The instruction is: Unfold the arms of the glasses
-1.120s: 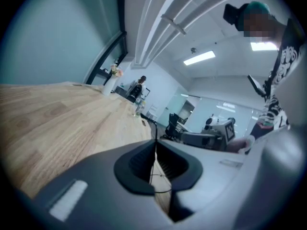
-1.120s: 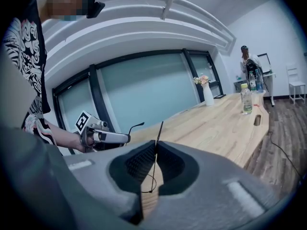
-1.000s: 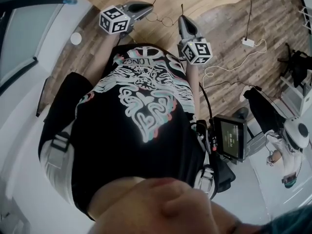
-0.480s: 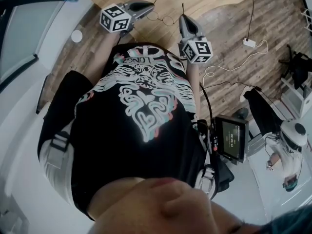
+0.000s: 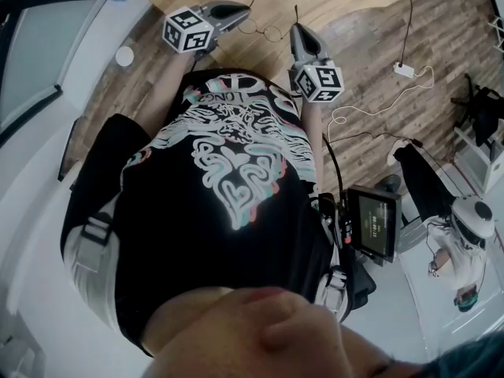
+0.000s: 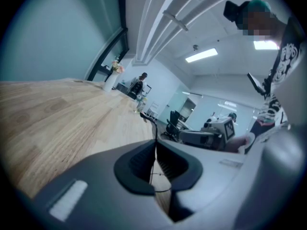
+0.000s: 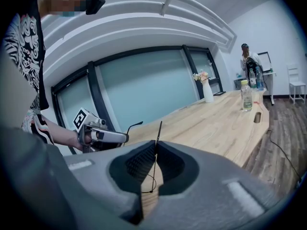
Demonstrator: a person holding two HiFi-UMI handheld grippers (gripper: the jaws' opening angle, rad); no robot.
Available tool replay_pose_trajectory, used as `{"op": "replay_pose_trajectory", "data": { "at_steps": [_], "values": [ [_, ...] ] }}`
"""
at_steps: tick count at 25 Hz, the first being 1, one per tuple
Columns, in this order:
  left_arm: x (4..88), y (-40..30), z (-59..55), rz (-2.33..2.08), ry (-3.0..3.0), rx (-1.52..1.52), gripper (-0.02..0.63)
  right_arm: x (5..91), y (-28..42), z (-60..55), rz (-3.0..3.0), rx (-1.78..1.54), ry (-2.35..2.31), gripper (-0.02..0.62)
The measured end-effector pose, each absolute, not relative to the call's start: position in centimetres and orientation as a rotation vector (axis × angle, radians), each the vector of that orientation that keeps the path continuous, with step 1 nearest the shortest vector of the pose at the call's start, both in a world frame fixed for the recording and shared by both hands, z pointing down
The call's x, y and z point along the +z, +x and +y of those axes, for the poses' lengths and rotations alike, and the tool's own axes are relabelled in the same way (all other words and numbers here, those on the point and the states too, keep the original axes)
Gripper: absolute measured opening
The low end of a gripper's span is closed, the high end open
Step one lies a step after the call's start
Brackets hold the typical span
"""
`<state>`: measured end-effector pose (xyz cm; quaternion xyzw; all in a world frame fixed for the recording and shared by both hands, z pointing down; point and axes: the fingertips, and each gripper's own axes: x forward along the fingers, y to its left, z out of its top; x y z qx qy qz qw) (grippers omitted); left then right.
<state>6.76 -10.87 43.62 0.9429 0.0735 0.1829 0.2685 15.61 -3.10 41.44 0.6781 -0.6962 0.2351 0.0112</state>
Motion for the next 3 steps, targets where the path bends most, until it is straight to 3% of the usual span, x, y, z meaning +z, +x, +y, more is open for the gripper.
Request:
{"op": "replay_pose_trajectory", "data": {
  "at_steps": [3],
  "values": [
    [44.31, 6.89, -10.84, 0.192, 2.537, 0.491, -0.003, 42.08, 15.77, -3.14, -2.171, 0.742, 2.109, 0.009]
  ]
}}
